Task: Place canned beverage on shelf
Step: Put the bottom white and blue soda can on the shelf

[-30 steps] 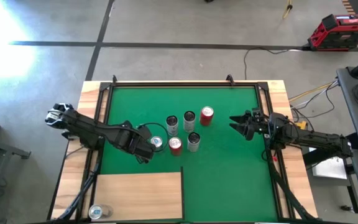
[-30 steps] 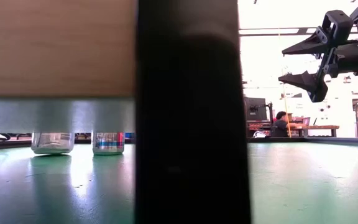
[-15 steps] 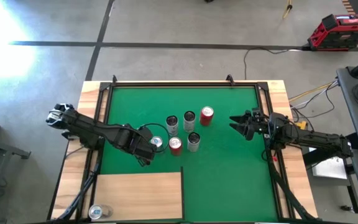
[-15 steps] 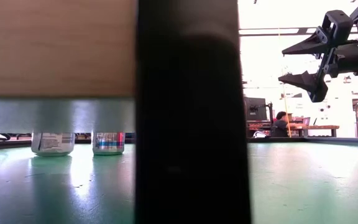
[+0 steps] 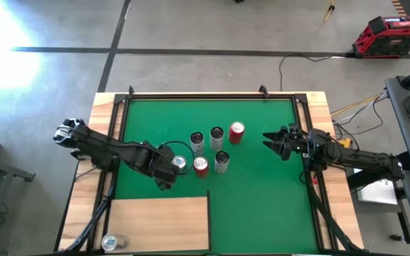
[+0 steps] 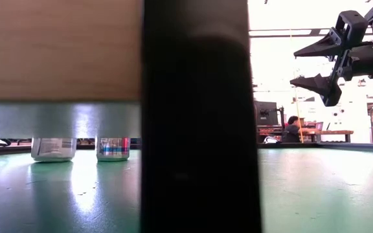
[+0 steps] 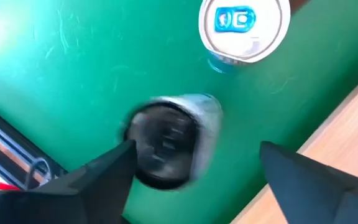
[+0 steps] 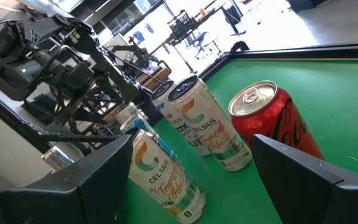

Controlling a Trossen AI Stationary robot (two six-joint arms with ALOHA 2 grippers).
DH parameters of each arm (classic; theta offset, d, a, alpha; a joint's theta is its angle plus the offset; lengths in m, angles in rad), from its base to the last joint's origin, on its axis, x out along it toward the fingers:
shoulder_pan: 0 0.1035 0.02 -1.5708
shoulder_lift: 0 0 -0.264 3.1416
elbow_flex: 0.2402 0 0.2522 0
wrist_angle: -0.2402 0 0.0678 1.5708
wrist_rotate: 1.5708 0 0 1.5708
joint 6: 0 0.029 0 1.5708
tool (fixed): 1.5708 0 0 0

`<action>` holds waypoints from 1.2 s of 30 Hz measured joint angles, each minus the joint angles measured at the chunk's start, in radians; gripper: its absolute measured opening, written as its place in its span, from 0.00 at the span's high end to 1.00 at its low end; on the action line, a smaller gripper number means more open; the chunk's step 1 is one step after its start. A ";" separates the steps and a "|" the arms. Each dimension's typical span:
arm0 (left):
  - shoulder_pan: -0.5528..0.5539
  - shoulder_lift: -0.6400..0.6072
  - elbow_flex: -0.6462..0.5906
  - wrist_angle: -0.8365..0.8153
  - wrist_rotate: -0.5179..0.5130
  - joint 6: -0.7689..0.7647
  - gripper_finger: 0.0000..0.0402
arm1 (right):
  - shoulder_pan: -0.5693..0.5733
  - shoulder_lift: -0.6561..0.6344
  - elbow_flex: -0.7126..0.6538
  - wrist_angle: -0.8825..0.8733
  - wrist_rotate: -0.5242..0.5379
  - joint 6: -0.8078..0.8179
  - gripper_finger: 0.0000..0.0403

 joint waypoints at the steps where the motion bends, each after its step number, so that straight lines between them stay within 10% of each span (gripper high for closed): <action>1: 0.000 0.000 0.000 -0.003 -0.001 0.023 0.17 | 0.000 0.000 0.000 0.000 0.000 0.000 0.21; 20: 0.012 -0.002 -0.059 0.017 0.001 0.166 0.01 | 0.000 0.000 0.000 0.000 0.000 0.000 0.21; 36: 0.116 -0.005 -0.161 0.116 0.127 0.285 0.17 | 0.000 0.000 0.000 0.000 0.000 0.000 0.21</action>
